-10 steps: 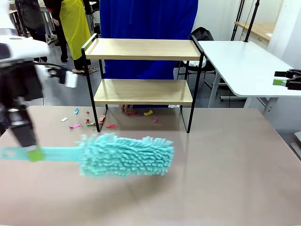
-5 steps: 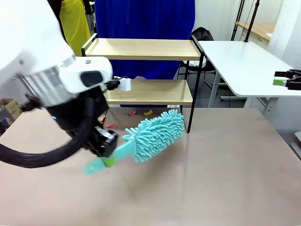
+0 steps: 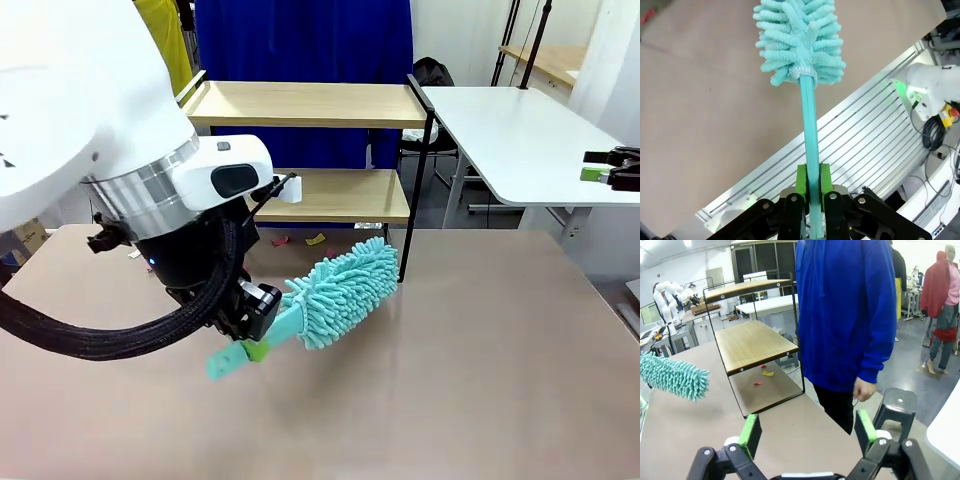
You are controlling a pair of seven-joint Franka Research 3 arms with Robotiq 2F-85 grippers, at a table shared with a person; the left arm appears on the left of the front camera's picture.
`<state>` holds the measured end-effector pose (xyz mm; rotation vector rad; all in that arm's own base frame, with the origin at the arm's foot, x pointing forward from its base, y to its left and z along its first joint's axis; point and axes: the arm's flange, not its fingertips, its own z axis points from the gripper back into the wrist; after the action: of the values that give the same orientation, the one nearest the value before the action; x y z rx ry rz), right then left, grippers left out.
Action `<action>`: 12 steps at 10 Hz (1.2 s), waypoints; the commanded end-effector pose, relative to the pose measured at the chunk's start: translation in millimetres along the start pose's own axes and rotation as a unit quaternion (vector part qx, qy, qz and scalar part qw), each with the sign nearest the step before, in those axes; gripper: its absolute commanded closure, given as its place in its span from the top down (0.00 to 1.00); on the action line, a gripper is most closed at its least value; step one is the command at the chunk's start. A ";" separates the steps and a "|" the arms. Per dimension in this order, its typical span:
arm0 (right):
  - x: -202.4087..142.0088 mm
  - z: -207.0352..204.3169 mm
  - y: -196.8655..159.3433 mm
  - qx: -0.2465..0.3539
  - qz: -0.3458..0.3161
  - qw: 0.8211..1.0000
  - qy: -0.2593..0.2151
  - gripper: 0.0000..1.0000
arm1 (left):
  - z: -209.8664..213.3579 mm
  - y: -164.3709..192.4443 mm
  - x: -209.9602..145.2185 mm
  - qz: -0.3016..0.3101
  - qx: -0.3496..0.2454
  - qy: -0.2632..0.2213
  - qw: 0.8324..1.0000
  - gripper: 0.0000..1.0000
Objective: Clean the shelf.
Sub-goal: Clean the specific section of the Shelf indicated by the human with the Duster.
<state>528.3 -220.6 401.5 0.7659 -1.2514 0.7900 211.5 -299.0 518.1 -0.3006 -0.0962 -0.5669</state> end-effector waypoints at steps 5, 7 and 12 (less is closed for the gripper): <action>3.4 -1.7 1.9 0.002 0.003 1.000 -0.001 1.00 | -61.1 -45.0 33.3 0.086 0.079 -0.074 0.990 0.13; 3.4 -1.7 1.9 0.002 0.003 1.000 -0.001 1.00 | -87.5 -43.9 55.0 0.116 0.078 -0.057 0.988 0.13; 3.4 -1.7 1.9 0.002 0.003 1.000 -0.001 1.00 | -146.6 -49.6 112.0 0.176 0.023 -0.135 0.975 0.13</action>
<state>528.4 -220.6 401.4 0.7660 -1.2513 0.7901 271.3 -420.5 420.6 -0.3386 -0.2645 -0.2185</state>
